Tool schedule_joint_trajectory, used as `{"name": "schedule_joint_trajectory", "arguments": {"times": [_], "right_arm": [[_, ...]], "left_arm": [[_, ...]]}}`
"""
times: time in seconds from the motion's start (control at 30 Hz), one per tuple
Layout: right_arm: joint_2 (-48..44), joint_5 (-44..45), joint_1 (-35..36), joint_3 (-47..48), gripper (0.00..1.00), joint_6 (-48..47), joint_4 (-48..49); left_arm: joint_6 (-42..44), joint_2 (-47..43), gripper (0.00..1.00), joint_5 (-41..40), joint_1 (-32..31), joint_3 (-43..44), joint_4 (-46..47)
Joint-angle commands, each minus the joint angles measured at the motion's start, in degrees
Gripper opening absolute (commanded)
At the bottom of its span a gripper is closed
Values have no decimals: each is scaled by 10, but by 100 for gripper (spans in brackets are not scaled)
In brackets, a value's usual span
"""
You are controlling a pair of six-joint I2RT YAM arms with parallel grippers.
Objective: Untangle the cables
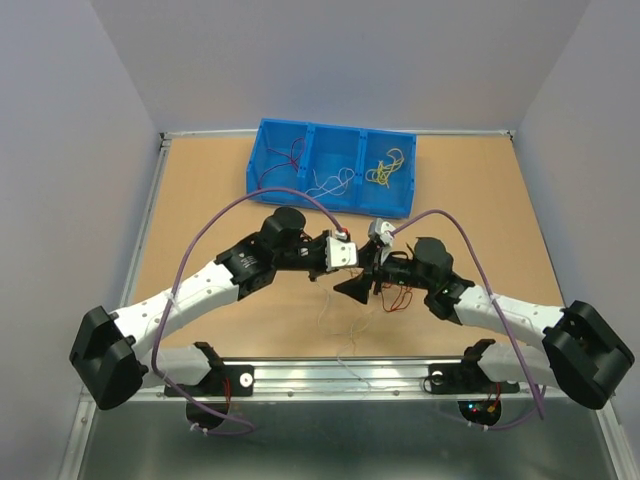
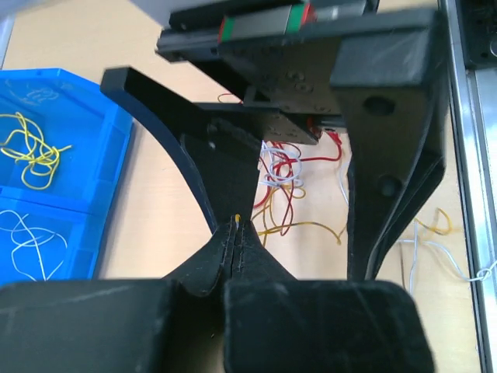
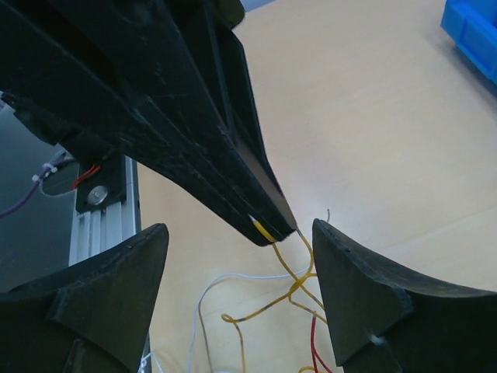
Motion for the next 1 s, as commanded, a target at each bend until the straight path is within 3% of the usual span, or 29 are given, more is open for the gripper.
{"name": "schedule_joint_trajectory", "arguments": {"times": [0.0,0.07,0.1,0.17,0.27,0.33,0.43,0.47,0.57,0.77,0.97], "right_arm": [[11,26,5,40,75,-36,-10],[13,29,6,41,72,-36,-11],[14,31,6,42,63,-36,-12],[15,35,7,45,54,-34,-12],[20,38,7,56,27,-29,-19],[17,39,8,63,1,-21,-23],[-7,38,9,70,1,-2,-24],[-16,40,8,77,1,8,-32],[-71,73,8,96,0,26,-71],[-145,149,8,202,1,48,-173],[-161,160,8,273,1,76,-182]], "left_arm": [[-17,-41,0,5,5,-14,43],[-25,-61,0,5,10,-27,62],[-28,-69,0,6,12,-32,76],[-32,-91,0,9,15,-42,87],[-36,-118,0,20,18,-57,102],[-41,-134,0,21,22,-66,115],[-60,-148,32,4,30,-83,151],[-68,-160,50,-2,42,-89,164],[-112,-188,74,7,82,-117,221],[-155,-214,89,84,139,-142,275],[-126,-177,92,116,139,-148,277]]}}
